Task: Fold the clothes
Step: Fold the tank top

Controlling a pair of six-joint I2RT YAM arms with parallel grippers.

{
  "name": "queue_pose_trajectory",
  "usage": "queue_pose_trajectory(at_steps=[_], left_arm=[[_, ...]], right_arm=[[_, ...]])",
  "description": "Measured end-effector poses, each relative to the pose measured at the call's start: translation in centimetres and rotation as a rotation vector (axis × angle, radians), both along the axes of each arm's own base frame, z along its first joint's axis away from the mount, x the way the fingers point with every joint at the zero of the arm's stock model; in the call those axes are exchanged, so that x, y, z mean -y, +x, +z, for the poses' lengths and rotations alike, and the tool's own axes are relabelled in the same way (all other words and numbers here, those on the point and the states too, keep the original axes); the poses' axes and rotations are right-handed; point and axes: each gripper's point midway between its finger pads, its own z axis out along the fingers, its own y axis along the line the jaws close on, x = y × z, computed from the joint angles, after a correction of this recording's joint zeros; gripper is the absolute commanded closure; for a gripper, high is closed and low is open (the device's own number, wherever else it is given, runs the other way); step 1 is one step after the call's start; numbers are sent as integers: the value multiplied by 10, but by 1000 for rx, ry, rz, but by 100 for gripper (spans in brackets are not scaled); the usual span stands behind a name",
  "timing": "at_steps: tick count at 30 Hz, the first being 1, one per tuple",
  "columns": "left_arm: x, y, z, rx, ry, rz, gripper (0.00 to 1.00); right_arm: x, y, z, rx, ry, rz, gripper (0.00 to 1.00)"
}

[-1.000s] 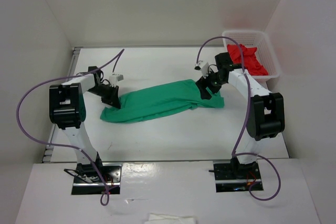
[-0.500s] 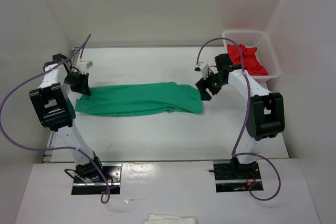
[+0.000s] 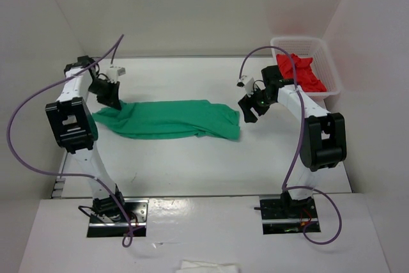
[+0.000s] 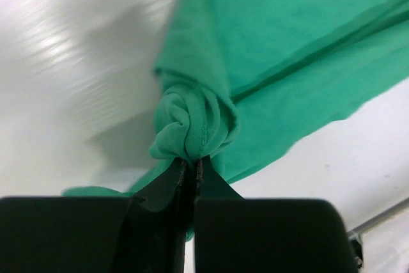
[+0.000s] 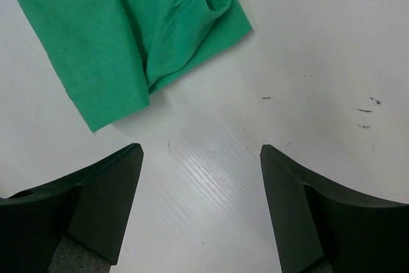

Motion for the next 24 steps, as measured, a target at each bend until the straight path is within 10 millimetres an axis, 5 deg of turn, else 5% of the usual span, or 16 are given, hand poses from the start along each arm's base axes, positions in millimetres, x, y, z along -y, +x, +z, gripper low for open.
queue_pose_trajectory(at_steps=[6,15,19,24], left_arm=[[70,6,18,-3,-72,-124,100],[176,11,90,118,-145,-280,100],[231,6,116,159,-188,-365,100],[276,6,132,173,-213,-429,100]], right_arm=[[0,0,0,0,0,0,18],[3,5,1,11,-7,-37,18],[13,9,1,8,-2,-88,18],[39,15,1,3,0,-174,18]])
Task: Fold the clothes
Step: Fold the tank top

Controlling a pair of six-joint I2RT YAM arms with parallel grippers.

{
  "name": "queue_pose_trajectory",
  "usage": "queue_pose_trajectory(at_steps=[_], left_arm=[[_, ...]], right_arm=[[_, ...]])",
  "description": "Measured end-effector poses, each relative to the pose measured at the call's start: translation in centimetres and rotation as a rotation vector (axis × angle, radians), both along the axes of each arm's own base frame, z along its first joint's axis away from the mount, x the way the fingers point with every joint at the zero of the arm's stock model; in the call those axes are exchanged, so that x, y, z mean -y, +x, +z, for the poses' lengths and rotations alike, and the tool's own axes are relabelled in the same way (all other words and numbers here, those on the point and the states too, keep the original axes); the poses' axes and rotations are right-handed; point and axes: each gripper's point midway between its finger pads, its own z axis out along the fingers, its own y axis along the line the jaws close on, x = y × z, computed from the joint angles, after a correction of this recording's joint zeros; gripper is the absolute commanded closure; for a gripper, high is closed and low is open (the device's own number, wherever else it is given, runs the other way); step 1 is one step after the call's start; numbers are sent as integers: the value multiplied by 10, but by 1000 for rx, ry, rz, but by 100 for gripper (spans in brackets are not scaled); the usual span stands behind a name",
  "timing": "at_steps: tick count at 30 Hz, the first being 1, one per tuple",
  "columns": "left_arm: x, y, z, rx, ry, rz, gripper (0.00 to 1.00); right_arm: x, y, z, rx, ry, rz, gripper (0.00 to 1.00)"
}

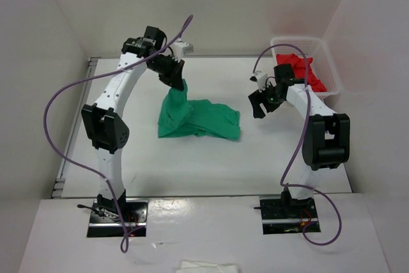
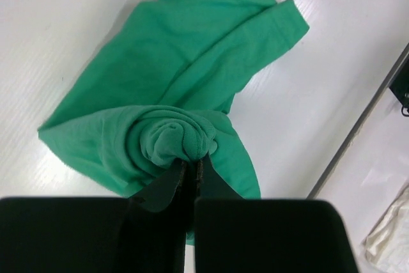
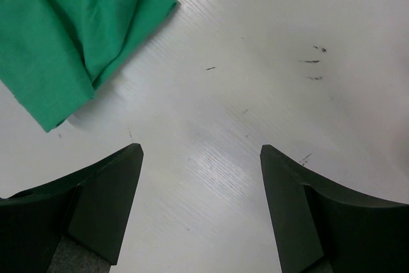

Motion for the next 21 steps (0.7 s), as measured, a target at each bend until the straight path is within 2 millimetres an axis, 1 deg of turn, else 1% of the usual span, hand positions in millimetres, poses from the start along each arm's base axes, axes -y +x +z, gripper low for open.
queue_pose_trajectory(at_steps=[2,5,7,10,15,18,19,21], left_arm=[[16,5,1,6,-4,-22,100],[43,16,-1,7,-8,-51,100],[60,16,-5,5,-3,-78,99],[89,2,-12,-12,11,-127,98],[129,-34,-16,-28,35,-228,97],[143,-46,-15,-22,39,-262,96],[145,-47,-14,-18,40,-267,92],[147,-46,-12,-5,43,-266,91]], right_arm=[[5,1,0,-1,-1,-18,18],[7,1,0,-2,1,-24,18],[8,2,0,-1,1,-29,18],[11,3,1,4,2,-37,18],[20,5,2,8,2,-59,18],[20,5,2,9,2,-60,18],[20,5,2,9,3,-60,18],[20,5,2,9,3,-60,18]])
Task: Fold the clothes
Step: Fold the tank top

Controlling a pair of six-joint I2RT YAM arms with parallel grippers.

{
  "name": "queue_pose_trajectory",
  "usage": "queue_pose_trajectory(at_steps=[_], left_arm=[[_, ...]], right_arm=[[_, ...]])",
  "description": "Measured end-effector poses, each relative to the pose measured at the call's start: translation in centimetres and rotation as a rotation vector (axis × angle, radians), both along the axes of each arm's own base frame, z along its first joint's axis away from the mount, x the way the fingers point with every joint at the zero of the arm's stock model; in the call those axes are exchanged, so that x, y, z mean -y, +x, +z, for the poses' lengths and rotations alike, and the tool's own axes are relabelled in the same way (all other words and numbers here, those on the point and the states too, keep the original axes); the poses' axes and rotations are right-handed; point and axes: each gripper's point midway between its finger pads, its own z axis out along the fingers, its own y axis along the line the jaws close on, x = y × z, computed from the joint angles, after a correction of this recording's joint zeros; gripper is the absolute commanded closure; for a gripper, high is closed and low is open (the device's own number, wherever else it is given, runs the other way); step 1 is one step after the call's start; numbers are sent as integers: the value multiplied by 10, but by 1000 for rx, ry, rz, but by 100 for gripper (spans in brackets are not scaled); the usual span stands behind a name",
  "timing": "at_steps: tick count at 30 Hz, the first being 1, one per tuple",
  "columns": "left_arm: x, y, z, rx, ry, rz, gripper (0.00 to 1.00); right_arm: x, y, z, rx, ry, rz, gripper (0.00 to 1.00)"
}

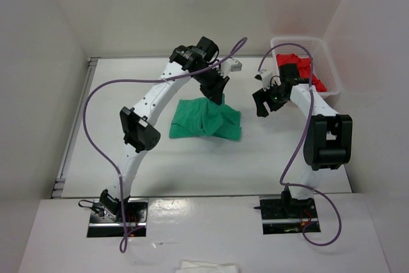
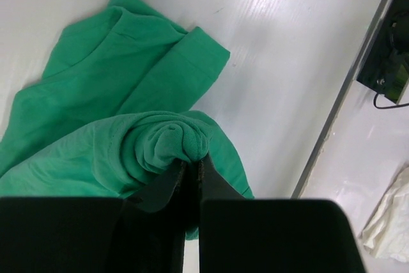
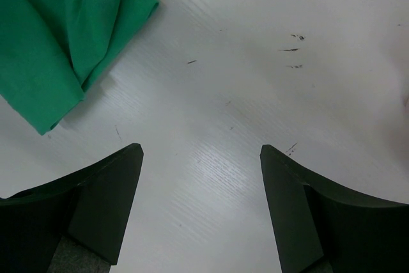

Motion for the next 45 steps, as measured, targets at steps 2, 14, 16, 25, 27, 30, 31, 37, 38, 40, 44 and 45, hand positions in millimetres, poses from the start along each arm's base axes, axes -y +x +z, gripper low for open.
queue_pose_trajectory(at_steps=[2,14,16,25,27,30,31,37,38,40,44,45], left_arm=[[1,4,0,12,-1,4,89],[20,30,-43,-14,3,24,74],[25,31,-46,-17,-12,16,50],[53,17,-32,-6,-91,-46,1],[59,15,-24,12,-114,-57,1],[66,13,-15,39,-133,-66,1],[65,13,-13,47,-129,-63,1],[32,9,38,161,-55,53,1],[20,8,57,205,-47,92,0],[-11,4,98,294,-50,174,0],[-118,-3,186,508,-98,440,0],[-153,-4,201,560,-106,531,0]], right_arm=[[0,0,0,0,0,0,18],[2,0,2,7,0,-5,18],[2,1,2,7,0,-5,18],[4,1,3,8,1,-10,16],[5,1,3,9,1,-13,16],[6,1,6,15,2,-22,16],[7,1,8,18,4,-30,16],[12,0,40,87,9,-101,8],[13,0,49,105,9,-120,6],[16,-4,73,159,14,-174,1],[25,-18,134,307,38,-308,1],[27,-23,149,345,49,-342,1]])
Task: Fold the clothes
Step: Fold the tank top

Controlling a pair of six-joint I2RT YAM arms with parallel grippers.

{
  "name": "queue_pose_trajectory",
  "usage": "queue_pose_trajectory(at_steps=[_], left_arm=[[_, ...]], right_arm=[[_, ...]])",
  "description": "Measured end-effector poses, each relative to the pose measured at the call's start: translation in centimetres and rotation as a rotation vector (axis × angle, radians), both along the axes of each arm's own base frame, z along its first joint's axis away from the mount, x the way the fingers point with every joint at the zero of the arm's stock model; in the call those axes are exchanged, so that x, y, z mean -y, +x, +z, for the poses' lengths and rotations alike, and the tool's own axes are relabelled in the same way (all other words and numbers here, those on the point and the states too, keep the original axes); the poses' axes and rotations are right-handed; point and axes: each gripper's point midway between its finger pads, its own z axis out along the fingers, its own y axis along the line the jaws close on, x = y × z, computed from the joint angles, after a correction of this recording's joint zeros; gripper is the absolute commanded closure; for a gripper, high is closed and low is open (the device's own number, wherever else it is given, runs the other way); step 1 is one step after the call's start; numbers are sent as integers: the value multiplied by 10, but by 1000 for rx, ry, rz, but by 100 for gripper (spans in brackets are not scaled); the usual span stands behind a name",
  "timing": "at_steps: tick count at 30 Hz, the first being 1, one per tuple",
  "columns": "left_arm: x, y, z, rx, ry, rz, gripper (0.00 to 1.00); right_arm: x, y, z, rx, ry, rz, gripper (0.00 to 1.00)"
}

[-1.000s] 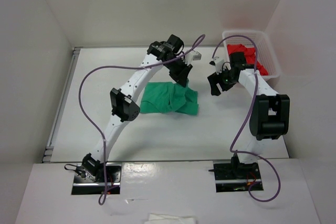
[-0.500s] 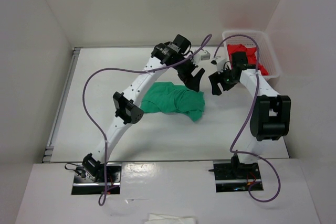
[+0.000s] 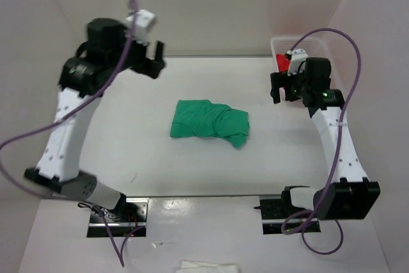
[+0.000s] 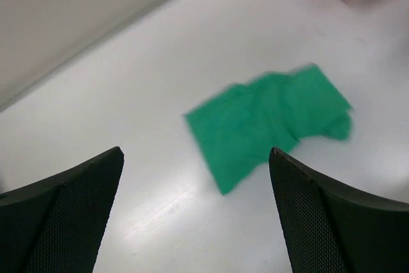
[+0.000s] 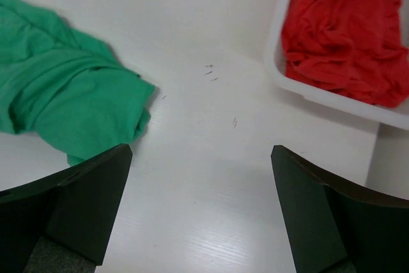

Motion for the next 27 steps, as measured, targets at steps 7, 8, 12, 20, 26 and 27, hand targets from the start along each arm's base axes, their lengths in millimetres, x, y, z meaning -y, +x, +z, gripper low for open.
queue_pose_trajectory(at_steps=[7,8,12,20,26,27], left_arm=[[-147,-56,-77,-26,36,420,0],[-156,-61,-97,-60,41,443,0],[-193,-72,-168,-220,43,557,0],[-233,-71,-198,-296,-78,629,0],[-229,-71,-199,-289,-87,601,0],[-228,-72,-197,-282,-89,597,0]], right_arm=[[20,-19,25,87,35,-193,1],[23,-21,16,69,34,-210,1],[30,-34,-28,-34,20,-260,1],[50,-48,-36,-8,-10,-365,1],[56,-48,-16,78,-8,-392,1],[56,-47,-17,77,-8,-392,1]])
